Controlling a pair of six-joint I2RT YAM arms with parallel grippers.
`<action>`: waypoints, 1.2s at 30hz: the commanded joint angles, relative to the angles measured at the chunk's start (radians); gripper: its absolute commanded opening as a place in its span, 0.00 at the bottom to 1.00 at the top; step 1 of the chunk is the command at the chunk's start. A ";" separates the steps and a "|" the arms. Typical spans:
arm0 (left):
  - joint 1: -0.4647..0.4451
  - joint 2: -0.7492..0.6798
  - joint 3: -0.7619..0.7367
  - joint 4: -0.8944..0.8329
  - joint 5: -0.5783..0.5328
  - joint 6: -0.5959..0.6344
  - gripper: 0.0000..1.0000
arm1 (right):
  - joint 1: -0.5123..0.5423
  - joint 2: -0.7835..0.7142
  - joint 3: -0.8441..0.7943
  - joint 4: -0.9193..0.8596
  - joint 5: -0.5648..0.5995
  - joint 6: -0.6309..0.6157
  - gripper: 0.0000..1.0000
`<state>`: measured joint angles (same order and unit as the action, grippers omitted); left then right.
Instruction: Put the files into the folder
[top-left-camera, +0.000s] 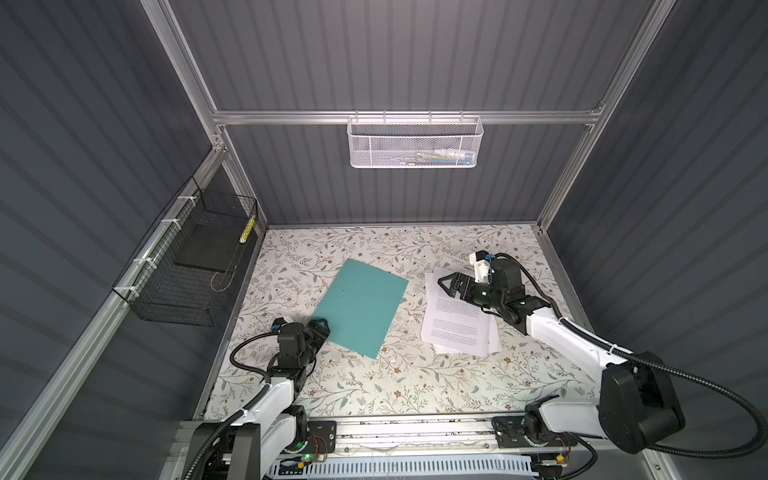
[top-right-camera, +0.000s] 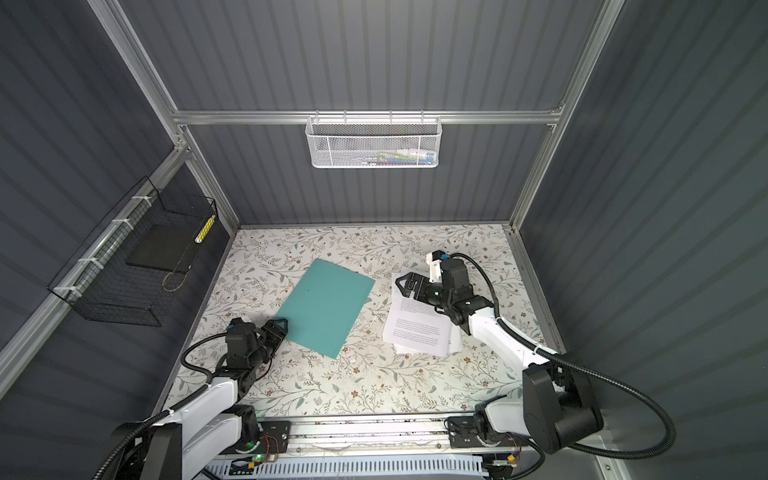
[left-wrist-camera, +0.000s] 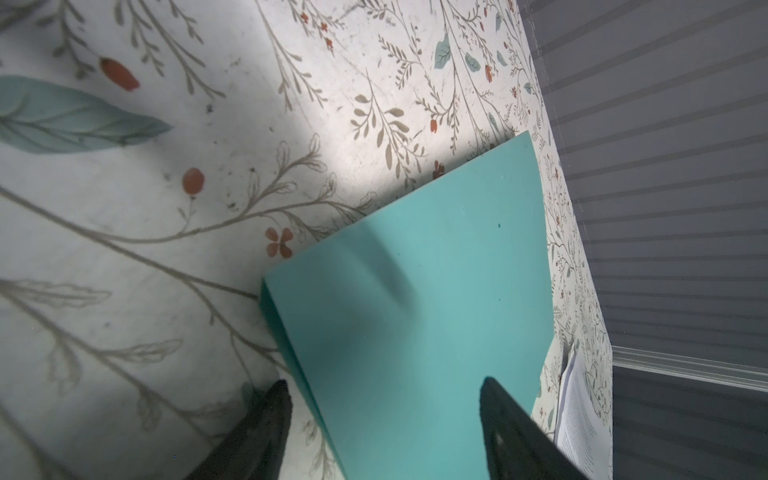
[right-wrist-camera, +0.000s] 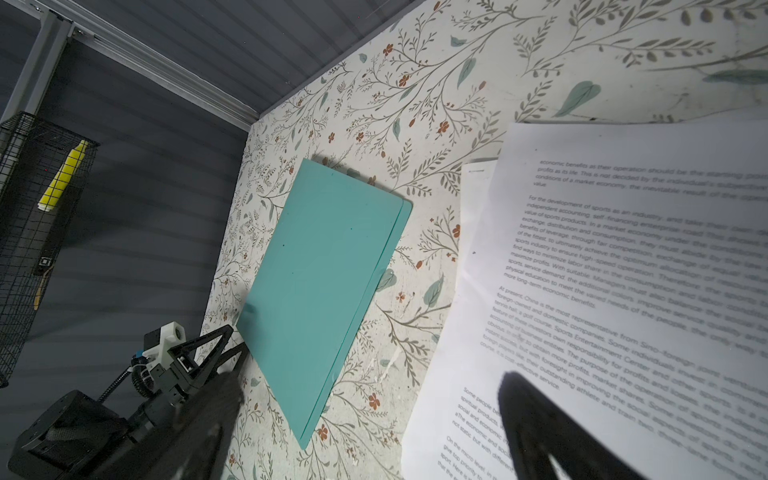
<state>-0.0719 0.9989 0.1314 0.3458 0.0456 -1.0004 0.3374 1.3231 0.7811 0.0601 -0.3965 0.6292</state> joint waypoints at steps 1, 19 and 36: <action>0.007 -0.018 -0.007 0.009 0.001 -0.004 0.72 | 0.003 0.003 -0.005 0.015 -0.008 0.009 0.98; 0.009 0.196 -0.069 0.362 0.027 -0.072 0.64 | 0.002 0.017 -0.013 0.038 -0.017 0.013 0.98; 0.009 0.249 -0.027 0.354 0.030 -0.042 0.48 | 0.002 0.028 -0.026 0.066 -0.036 0.018 0.98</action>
<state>-0.0681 1.2709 0.0841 0.7513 0.0723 -1.0645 0.3374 1.3422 0.7647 0.1120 -0.4168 0.6476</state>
